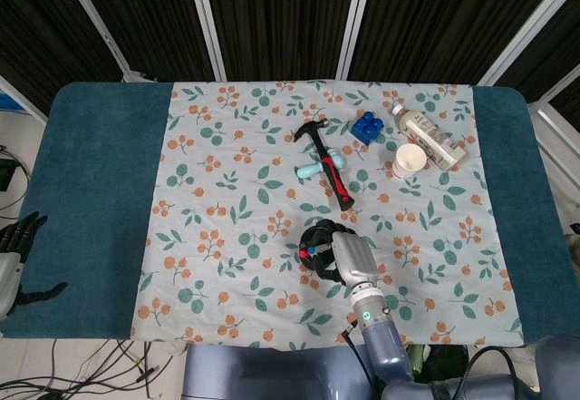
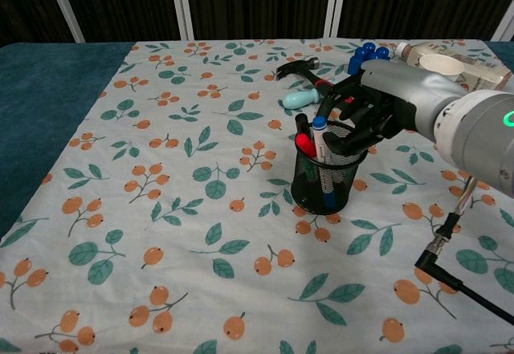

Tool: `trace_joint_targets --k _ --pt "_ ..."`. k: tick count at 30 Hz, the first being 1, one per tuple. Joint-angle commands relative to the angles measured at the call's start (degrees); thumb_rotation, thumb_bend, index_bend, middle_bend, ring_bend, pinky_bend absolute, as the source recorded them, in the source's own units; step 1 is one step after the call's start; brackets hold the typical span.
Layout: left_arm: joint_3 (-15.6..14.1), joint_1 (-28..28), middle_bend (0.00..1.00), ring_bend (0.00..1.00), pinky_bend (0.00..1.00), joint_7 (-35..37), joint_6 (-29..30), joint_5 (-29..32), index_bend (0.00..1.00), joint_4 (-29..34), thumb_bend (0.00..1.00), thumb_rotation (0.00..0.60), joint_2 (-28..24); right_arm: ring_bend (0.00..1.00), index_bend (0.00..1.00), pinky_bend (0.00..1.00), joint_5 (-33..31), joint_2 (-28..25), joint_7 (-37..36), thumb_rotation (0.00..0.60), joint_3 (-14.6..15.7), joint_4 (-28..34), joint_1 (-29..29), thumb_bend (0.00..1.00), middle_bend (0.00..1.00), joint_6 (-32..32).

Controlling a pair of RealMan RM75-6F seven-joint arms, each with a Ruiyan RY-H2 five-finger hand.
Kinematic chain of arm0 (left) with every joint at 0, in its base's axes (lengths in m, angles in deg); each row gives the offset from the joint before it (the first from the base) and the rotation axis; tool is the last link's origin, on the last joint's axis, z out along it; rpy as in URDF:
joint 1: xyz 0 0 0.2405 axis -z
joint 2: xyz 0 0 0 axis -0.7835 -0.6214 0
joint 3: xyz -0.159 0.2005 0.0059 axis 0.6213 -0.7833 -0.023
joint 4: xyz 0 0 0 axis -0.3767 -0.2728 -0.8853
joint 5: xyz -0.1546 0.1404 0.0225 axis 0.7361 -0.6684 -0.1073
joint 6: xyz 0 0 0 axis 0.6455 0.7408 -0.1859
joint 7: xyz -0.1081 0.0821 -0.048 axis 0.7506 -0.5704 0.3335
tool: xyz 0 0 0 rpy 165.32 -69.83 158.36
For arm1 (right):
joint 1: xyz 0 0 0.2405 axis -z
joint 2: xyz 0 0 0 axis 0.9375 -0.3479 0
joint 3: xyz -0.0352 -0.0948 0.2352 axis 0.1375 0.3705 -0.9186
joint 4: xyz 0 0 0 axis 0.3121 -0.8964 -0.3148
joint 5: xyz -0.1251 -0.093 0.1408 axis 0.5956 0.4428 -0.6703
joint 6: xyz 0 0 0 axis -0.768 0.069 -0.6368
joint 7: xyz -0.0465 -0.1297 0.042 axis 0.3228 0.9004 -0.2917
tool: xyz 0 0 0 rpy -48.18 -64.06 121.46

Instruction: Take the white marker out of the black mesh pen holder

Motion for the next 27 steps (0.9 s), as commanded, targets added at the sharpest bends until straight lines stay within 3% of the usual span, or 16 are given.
trace_joint_targets --k 1,27 --pt "0.0 0.0 0.0 0.0 0.0 0.0 0.0 0.0 0.0 0.0 0.0 0.6 0.0 0.22 0.54 0.24 0.0 0.0 0.0 0.6 0.0 0.0 0.0 0.58 0.23 0.0" --pt "0.0 -0.1 0.0 0.0 0.0 0.2 0.2 -0.1 0.0 -0.1 0.0 0.6 -0.1 0.22 0.56 0.24 0.2 0.4 0.2 0.6 -0.1 -0.2 0.2 0.58 0.23 0.1"
